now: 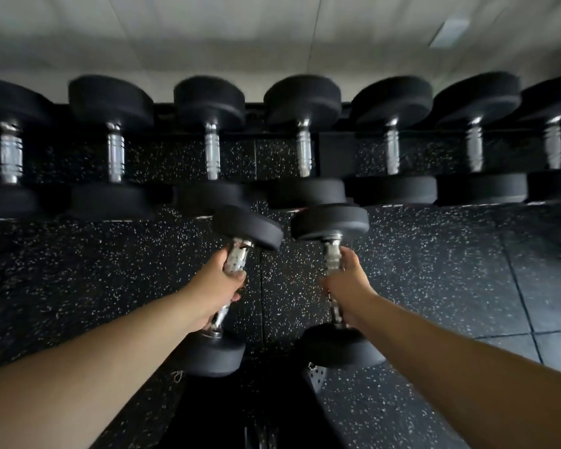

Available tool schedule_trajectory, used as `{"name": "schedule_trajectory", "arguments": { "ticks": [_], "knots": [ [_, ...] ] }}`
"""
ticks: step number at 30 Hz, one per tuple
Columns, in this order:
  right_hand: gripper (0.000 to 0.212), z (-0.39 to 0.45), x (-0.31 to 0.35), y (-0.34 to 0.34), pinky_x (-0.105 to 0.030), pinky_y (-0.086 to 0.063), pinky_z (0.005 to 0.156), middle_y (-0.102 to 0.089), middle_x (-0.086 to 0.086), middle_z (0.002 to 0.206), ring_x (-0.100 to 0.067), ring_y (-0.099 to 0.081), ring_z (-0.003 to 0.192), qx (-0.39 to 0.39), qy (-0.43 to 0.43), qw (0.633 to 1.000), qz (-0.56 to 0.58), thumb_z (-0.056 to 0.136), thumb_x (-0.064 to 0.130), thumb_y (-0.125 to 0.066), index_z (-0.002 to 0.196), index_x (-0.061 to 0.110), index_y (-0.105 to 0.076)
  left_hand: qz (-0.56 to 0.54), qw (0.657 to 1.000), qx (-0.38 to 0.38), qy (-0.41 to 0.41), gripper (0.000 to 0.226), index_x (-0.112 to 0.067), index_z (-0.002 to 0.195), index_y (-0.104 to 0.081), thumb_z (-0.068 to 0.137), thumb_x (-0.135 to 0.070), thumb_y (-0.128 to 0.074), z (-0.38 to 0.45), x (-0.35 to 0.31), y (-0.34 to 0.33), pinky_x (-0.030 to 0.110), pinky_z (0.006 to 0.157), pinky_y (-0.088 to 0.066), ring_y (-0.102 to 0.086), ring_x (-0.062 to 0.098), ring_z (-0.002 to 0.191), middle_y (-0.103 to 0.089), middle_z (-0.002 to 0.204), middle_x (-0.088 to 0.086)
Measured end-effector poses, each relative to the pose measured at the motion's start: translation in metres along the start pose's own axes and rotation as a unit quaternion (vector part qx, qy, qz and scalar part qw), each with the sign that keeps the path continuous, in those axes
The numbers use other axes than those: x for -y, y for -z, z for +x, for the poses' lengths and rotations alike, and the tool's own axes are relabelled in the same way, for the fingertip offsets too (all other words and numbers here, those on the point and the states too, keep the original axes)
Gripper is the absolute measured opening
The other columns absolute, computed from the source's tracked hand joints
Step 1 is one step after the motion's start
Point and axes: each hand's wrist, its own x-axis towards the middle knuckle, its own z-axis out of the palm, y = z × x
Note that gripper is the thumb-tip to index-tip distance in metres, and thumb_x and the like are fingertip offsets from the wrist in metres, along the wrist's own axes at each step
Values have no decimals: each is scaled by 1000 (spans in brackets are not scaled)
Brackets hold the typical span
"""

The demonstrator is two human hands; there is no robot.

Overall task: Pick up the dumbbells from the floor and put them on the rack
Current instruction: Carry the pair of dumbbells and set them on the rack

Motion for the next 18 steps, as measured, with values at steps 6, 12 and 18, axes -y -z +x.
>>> {"name": "schedule_trajectory", "arguments": {
  "ticks": [6, 12, 18],
  "knots": [
    [67, -45, 73, 27, -28, -44, 57, -56, 5, 94, -14, -52, 72, -5, 30, 1000, -8, 85, -13, -45, 133, 33, -37, -11, 999, -26, -27, 43, -12, 135, -41, 93, -6, -52, -45, -73, 12, 25, 64, -48, -53, 15, 80, -54, 94, 4],
    [70, -75, 140, 51, -35, -43, 64, -60, -5, 93, -20, -50, 74, 0, 23, 999, 32, 84, -13, -47, 132, 36, -36, -24, 996, -64, -51, 40, -14, 131, -44, 93, -4, -52, -73, -139, 25, 25, 62, -48, -53, 13, 77, -56, 93, 3],
    [68, -59, 193, 45, -34, -47, 66, -56, -4, 92, -16, -50, 67, -14, 28, 999, 43, 84, -14, -47, 139, 24, -33, -46, 994, -84, -58, 47, -14, 137, -39, 93, -6, -53, -56, -184, 45, 28, 68, -51, -56, 15, 83, -57, 101, 2]
  ]
}}
